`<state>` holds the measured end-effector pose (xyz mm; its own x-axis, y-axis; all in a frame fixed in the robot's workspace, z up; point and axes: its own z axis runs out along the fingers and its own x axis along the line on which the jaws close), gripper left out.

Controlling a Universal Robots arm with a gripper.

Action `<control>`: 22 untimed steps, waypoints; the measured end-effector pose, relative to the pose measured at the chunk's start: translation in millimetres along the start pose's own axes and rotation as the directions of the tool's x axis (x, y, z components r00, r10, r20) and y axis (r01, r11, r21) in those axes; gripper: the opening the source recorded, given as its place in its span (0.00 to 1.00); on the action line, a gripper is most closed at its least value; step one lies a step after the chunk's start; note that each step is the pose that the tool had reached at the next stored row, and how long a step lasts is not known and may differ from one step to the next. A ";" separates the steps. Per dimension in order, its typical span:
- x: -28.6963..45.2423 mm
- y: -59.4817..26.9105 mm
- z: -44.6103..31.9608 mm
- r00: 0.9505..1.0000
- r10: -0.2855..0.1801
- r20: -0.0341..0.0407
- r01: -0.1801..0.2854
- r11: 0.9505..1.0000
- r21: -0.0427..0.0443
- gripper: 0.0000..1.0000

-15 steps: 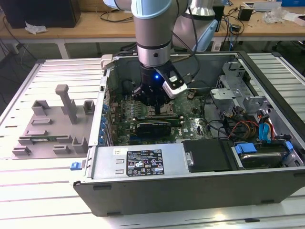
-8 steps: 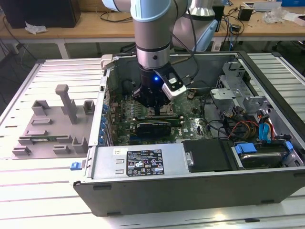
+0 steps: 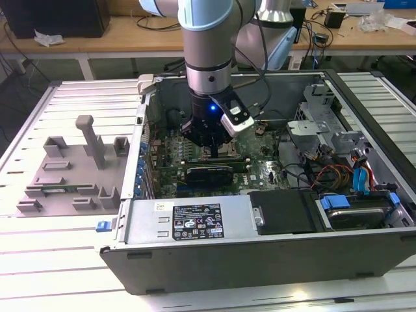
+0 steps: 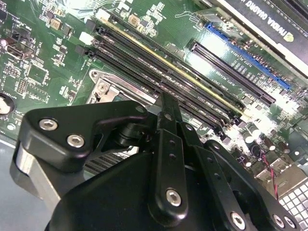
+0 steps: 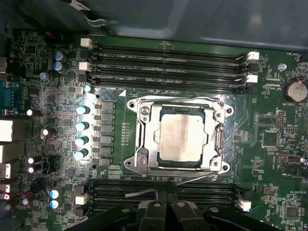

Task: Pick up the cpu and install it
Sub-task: 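Install the second cpu locking lever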

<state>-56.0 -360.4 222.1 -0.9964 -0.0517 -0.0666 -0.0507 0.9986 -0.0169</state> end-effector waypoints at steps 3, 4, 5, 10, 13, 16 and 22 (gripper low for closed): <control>0.9 0.1 0.6 1.000 0.000 0.000 0.000 1.000 0.000 0.11; 1.5 0.1 0.8 1.000 0.000 0.000 0.000 1.000 0.000 0.11; 2.7 0.2 1.1 1.000 0.000 0.000 0.000 1.000 -0.001 0.11; 8.7 0.5 2.1 1.000 0.000 0.000 0.000 1.000 -0.004 0.11; 15.2 0.8 2.4 1.000 0.001 0.001 -0.001 1.000 -0.012 0.11; 25.9 1.3 2.9 1.000 0.001 0.003 -0.001 1.000 -0.028 0.11; 28.8 -2.3 5.6 1.000 0.002 0.005 -0.001 0.997 -0.072 0.11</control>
<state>-84.2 -364.2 214.7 -0.9962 -0.0500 -0.0715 -0.0540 0.9970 0.0552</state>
